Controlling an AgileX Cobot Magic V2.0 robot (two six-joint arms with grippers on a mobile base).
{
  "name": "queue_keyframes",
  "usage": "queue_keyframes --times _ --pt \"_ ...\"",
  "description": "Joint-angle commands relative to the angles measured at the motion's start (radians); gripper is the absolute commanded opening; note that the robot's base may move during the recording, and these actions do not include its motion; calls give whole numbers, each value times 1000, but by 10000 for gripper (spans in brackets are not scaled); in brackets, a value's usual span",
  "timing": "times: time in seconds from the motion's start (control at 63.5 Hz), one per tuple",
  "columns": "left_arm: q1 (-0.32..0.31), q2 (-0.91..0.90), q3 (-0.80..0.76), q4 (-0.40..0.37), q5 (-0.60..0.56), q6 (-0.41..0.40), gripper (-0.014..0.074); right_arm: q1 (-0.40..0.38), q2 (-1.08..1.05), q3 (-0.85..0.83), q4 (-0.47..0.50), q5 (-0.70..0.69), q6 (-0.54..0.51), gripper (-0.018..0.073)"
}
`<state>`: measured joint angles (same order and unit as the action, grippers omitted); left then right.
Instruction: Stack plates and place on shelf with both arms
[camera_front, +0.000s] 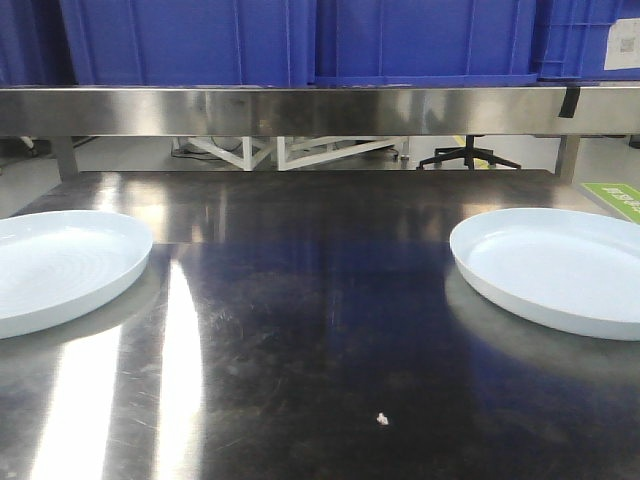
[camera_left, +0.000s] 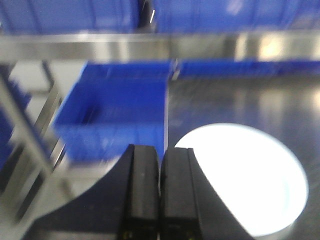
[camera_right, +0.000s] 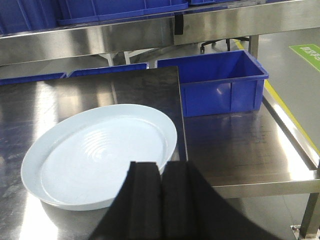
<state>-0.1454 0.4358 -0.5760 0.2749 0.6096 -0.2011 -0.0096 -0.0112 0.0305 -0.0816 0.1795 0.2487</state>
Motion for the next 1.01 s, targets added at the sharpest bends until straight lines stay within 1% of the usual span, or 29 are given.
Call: queue_keyframes --times 0.0,0.11,0.22,0.378,0.472,0.582,0.677,0.771,0.991 --pt "0 155 -139 23 43 -3 90 -5 -18 -2 -5 -84 -3 48" --pt "0 287 -219 23 49 5 90 -5 -18 -2 -5 -84 -3 48" --pt "0 349 -234 8 24 18 90 -5 -18 -2 -5 -84 -3 48" --pt "0 357 -234 1 -4 25 90 -5 -18 -2 -5 -84 -3 48" --pt "0 357 -234 20 -38 25 90 -5 -18 -2 -5 -84 -3 48" --pt "0 357 -234 27 -39 25 90 -5 -18 -2 -5 -84 -3 48" --pt "0 365 -234 -13 -56 25 90 -5 -18 -2 -5 -84 -3 48" --pt "0 369 -234 -11 -83 25 90 -5 -18 -2 -5 -84 -3 48" --pt "0 367 -234 -11 -61 25 90 -5 -18 -2 -5 -84 -3 48"
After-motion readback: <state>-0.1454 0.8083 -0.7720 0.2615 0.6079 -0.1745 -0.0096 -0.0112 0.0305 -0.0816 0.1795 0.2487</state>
